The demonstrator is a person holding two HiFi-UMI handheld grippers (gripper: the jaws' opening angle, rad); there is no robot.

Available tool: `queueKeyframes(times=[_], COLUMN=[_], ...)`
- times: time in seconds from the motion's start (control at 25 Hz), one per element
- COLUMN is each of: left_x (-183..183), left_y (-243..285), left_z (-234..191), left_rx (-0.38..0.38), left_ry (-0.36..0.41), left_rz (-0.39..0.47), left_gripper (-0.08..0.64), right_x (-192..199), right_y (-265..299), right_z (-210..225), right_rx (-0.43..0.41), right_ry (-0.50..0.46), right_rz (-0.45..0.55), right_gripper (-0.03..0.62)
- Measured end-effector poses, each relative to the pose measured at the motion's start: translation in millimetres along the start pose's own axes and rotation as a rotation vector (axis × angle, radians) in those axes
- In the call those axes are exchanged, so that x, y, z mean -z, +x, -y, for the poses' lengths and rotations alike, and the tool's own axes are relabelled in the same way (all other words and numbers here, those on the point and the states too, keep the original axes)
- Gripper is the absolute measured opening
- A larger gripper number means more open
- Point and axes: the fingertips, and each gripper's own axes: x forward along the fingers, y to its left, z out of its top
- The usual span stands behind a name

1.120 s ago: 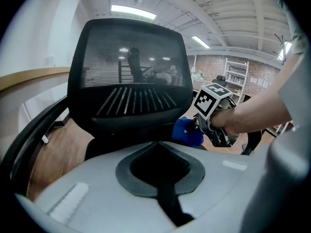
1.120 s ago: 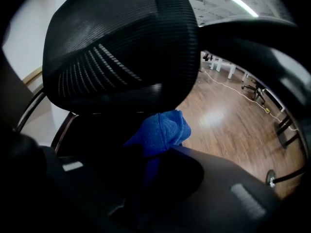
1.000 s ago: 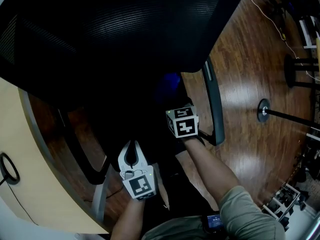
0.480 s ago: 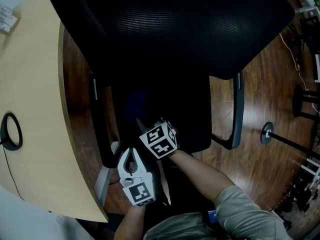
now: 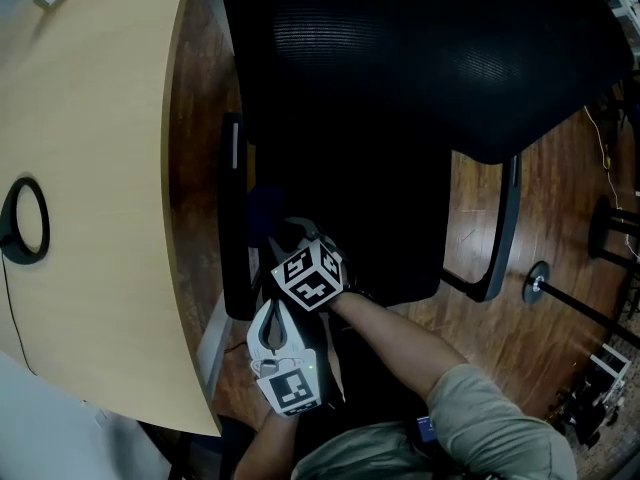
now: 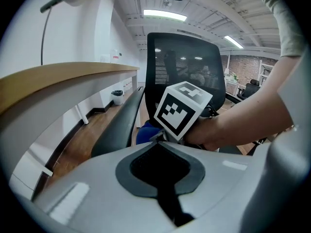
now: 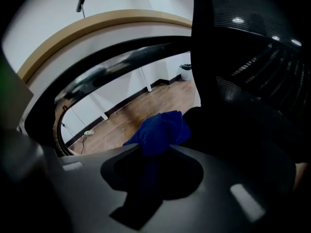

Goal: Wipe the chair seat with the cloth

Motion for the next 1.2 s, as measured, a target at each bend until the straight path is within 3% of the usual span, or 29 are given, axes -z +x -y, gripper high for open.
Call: queueKeyframes(times=[0.44, 1.2], left_x=[-2, -44], left_y=[10, 43], left_z=[25, 191], left_rx=[0.076, 0.401], left_ry=[0.056, 0.274], left_rz=[-0.005, 0.046], left_gripper=[0.005, 0.005], right_x=[26, 142], right_y=[-18, -184], right_z=[37, 198], right_rx=[0.082, 0.429], right_ry=[0.085, 0.488], right_rz=[0.000, 0.074], right_gripper=[0.094, 0.094])
